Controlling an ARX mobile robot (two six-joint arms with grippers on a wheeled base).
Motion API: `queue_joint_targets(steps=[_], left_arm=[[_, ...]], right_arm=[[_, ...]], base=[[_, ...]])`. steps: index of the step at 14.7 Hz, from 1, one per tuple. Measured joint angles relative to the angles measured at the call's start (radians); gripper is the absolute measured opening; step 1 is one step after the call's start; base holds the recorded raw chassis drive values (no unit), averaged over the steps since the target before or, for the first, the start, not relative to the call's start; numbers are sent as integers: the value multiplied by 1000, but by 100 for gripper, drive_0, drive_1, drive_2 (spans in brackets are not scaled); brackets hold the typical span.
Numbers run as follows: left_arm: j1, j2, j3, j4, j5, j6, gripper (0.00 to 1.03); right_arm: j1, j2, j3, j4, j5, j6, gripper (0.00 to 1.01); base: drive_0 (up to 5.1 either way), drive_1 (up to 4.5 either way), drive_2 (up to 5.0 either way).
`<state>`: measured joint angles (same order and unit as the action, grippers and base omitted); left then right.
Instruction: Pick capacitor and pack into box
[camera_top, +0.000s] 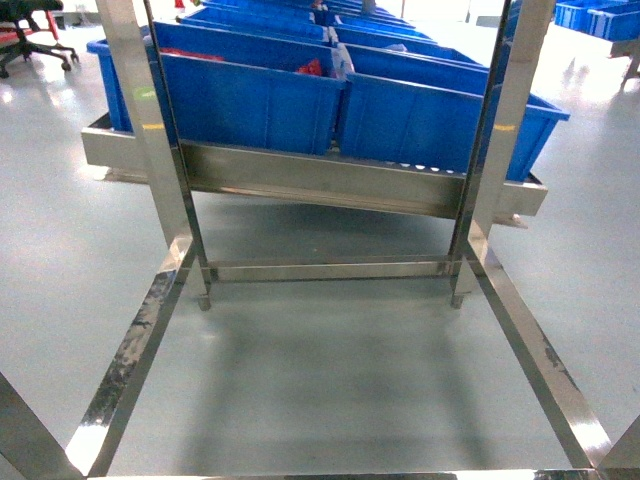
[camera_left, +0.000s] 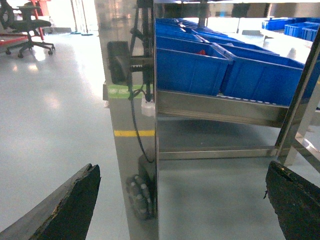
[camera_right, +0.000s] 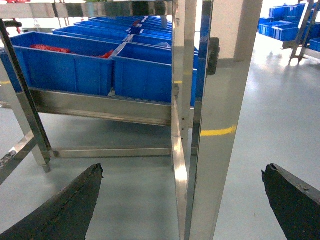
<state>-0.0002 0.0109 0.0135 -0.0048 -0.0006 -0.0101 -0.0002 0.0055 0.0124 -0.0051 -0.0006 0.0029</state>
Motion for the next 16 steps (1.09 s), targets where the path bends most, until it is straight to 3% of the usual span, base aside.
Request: queue_joint_targets(steps=[16], left_arm=[[0, 0, 0, 0, 0, 0, 98]], right_arm=[[0, 0, 0, 0, 0, 0, 98]], base=[[0, 0, 0]])
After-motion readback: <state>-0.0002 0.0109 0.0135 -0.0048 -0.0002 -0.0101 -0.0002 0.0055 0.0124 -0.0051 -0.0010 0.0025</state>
